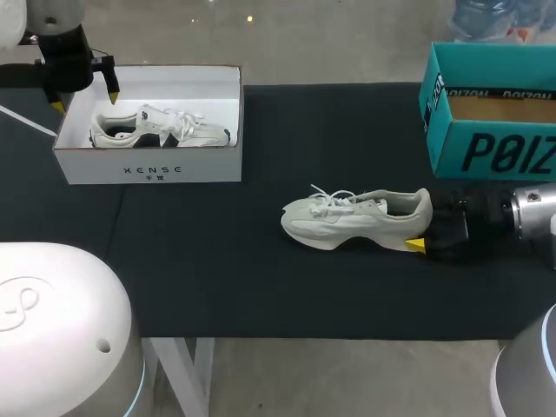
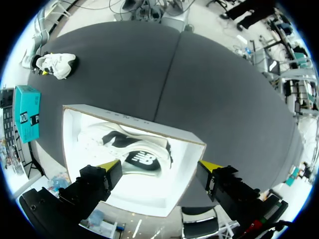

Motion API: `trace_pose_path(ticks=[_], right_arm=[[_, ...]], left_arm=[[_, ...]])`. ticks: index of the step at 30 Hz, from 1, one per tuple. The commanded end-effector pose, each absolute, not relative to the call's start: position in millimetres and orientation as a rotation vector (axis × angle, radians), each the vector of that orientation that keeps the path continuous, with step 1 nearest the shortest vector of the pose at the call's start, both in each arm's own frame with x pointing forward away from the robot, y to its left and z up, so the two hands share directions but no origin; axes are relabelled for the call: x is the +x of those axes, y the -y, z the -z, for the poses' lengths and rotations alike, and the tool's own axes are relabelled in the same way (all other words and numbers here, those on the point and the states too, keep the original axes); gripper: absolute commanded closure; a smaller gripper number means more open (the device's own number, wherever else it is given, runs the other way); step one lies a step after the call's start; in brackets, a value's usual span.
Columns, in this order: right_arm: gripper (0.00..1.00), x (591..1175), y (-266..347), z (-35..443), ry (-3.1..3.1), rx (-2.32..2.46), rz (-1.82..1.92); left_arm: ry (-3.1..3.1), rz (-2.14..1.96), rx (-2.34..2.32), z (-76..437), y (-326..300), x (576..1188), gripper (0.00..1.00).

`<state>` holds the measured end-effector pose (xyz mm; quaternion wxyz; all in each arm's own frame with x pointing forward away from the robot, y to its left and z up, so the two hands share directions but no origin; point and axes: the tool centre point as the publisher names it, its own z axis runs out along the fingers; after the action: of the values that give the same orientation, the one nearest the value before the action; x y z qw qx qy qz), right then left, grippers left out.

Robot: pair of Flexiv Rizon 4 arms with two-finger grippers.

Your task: Take the shoe out of the shoebox, open the shoe tongue, remove and reinsert the insole, then place the shoe into the shoebox

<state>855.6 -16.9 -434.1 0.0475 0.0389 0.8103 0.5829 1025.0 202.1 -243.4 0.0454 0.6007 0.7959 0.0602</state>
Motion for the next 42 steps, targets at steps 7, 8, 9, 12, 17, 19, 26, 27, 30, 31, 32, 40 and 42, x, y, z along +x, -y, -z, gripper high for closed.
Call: trace_pose_path(ticks=[7, 8, 9, 12, 17, 19, 26, 27, 30, 31, 32, 40, 42], right_arm=[[1.00, 857.8, 15.9, 437.2, -2.473, 0.119, -1.777], [1.00, 857.8, 15.9, 437.2, -2.473, 0.119, -1.777], [1.00, 857.8, 15.9, 437.2, -2.473, 0.119, -1.777], [1.00, 857.8, 15.9, 437.2, -2.473, 0.119, -1.777], [1.00, 857.8, 15.9, 437.2, -2.473, 0.119, -1.777], [1.00, 857.8, 15.9, 437.2, -2.473, 0.119, -1.777], [1.00, 857.8, 15.9, 437.2, -2.473, 0.119, -1.777], [1.00, 857.8, 15.9, 437.2, -2.473, 0.119, -1.777], [1.00, 857.8, 15.9, 437.2, -2.473, 0.119, -1.777], [1.00, 857.8, 15.9, 437.2, -2.473, 0.119, -1.777], [1.00, 857.8, 15.9, 437.2, -2.473, 0.119, -1.777], [1.00, 857.8, 15.9, 437.2, -2.473, 0.119, -1.777], [1.00, 857.8, 15.9, 437.2, -2.473, 0.119, -1.777]], left_arm=[[-2.429, -0.188, 1.834, 243.2, -202.5, 1023.9, 0.00], [-2.429, -0.188, 1.834, 243.2, -202.5, 1023.9, 0.00], [-2.429, -0.188, 1.834, 243.2, -202.5, 1023.9, 0.00], [-2.429, -0.188, 1.834, 243.2, -202.5, 1023.9, 0.00], [-2.372, -0.126, 1.930, 249.5, -152.7, 989.4, 0.00], [-2.353, -0.091, 1.955, 250.9, -137.5, 978.3, 0.00], [-2.284, -0.021, 2.054, 264.4, -74.9, 934.2, 0.00], [-2.282, -0.013, 2.058, 265.0, -70.7, 931.0, 0.00], [-2.273, -0.015, 2.065, 266.5, -55.4, 920.3, 0.00], [-2.285, -0.009, 2.052, 266.1, -53.5, 919.8, 0.00], [-2.287, -0.019, 2.037, 265.4, -52.8, 920.3, 0.00], [-2.322, -0.070, 1.971, 259.6, -64.8, 942.8, 0.00], [-2.318, -0.070, 1.974, 258.5, -61.2, 939.3, 0.00]])
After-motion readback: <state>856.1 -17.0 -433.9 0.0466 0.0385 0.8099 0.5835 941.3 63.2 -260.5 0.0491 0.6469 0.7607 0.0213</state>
